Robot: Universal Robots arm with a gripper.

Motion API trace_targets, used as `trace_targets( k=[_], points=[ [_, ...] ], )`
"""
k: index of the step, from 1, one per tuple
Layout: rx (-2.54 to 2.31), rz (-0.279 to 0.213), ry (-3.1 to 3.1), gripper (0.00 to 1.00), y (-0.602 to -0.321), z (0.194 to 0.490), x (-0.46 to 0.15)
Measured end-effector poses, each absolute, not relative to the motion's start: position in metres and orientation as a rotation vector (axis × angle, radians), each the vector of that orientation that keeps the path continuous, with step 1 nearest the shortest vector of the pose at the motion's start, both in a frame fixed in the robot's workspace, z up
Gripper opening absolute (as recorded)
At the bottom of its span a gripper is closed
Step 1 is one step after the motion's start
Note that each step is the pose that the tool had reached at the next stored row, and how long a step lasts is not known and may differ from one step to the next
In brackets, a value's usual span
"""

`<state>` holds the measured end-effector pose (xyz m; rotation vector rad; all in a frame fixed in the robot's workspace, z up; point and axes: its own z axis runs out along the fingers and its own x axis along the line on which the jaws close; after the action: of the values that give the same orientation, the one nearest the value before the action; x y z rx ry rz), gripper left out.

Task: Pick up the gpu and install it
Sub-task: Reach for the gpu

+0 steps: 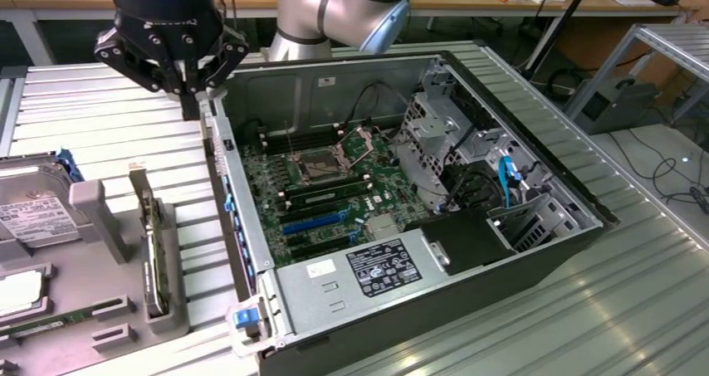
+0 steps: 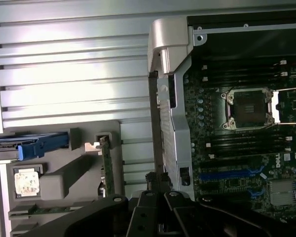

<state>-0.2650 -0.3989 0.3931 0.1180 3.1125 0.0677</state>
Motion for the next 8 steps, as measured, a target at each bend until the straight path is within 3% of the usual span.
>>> trace_targets(
  k=[8],
  points=[
    [0.118,0.068,3.113,0.11,-0.4062,0.3931,-0.2695]
  ],
)
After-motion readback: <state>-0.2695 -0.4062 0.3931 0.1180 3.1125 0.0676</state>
